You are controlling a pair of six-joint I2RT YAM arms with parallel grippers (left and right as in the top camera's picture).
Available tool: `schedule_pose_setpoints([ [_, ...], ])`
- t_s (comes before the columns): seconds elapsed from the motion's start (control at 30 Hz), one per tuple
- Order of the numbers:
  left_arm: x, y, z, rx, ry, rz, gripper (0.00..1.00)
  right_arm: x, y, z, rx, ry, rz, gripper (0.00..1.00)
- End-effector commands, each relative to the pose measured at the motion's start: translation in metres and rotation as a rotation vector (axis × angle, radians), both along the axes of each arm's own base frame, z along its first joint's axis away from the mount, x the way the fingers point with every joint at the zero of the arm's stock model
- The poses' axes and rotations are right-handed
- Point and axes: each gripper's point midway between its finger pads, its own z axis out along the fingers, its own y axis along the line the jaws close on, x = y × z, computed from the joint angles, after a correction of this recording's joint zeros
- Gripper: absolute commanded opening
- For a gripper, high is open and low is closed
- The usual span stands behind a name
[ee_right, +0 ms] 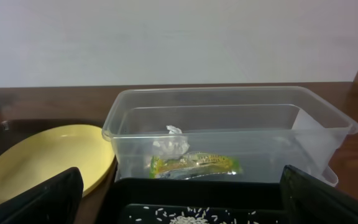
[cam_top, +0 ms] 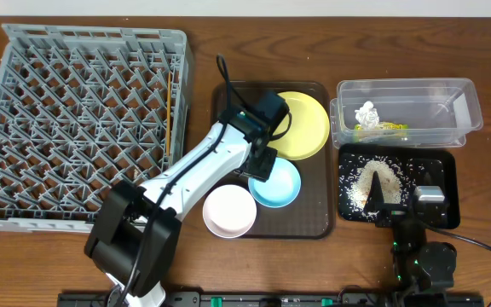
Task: Sort waste into correct bins and load items into the dishwasher
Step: 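Move left gripper over the tray down to the light-blue bowl, then close left gripper on the light-blue bowl rim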
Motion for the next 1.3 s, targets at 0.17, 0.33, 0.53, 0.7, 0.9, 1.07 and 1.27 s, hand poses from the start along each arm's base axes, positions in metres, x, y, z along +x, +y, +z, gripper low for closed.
schedule_pose_setpoints([
  [0.17,-0.005,0.007,-0.040,-0.095,0.066,-0.009,0.47,0.000,-0.003,0.000,0.010,-0.003,-0.014,0.99],
  [0.33,-0.009,-0.009,-0.044,-0.274,0.119,-0.012,0.37,0.000,-0.003,0.000,0.010,-0.002,-0.014,0.99],
  [0.53,-0.007,-0.016,-0.040,-0.332,0.119,-0.033,0.12,0.000,-0.003,0.000,0.010,-0.002,-0.014,0.99],
  [0.7,-0.004,-0.017,-0.041,-0.340,0.105,-0.037,0.08,0.000,-0.003,0.000,0.010,-0.002,-0.014,0.99],
  [0.9,-0.016,-0.022,-0.046,-0.399,0.143,-0.065,0.08,0.000,-0.003,0.000,0.010,-0.002,-0.014,0.99],
  [1.07,-0.015,-0.008,-0.054,-0.320,0.127,-0.049,0.38,0.000,-0.003,0.000,0.010,-0.003,-0.014,0.99],
  [1.27,-0.009,-0.006,-0.058,-0.301,0.088,-0.050,0.38,0.000,-0.003,0.000,0.010,-0.003,-0.014,0.99],
])
